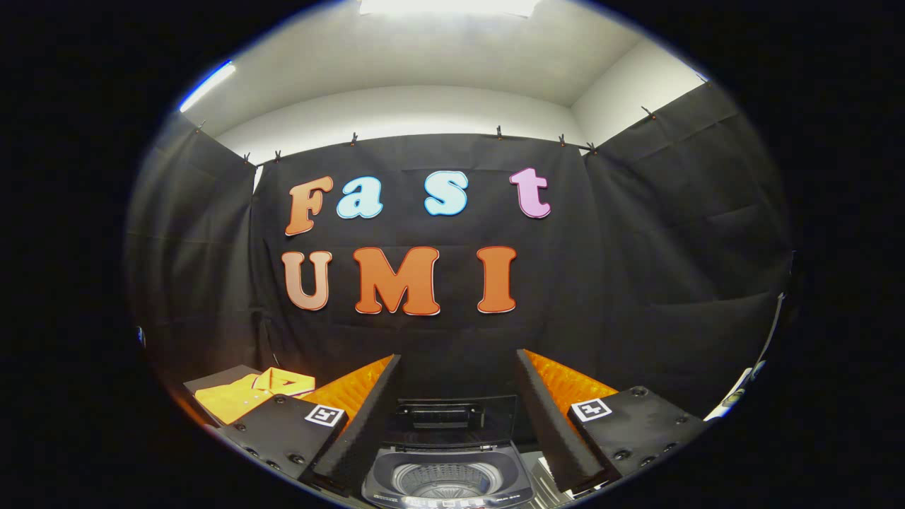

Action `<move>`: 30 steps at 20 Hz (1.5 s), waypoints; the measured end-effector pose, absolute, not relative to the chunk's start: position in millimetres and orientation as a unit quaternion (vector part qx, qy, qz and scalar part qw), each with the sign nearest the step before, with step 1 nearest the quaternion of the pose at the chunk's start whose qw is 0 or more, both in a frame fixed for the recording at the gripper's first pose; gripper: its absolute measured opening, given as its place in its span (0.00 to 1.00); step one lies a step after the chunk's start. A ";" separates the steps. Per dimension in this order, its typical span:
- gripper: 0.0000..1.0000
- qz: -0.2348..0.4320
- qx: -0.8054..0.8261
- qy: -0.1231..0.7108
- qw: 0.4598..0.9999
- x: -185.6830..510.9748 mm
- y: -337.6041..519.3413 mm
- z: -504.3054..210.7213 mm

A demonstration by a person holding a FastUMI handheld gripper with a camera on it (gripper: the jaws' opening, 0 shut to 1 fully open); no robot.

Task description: Put the clothes into the washing machine and then close the washing machine lid.

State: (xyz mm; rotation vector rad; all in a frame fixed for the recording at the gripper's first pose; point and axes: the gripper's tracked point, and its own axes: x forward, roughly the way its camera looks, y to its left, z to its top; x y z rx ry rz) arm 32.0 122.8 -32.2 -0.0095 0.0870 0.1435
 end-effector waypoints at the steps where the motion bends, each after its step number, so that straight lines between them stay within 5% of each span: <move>1: 1.00 0.074 -0.001 0.045 0.996 34.0 131.7 -34.3; 21: 1.00 0.257 0.061 0.117 0.957 36.7 459.9 -111.4; 30: 1.00 0.263 0.020 0.221 0.939 51.5 535.4 -189.3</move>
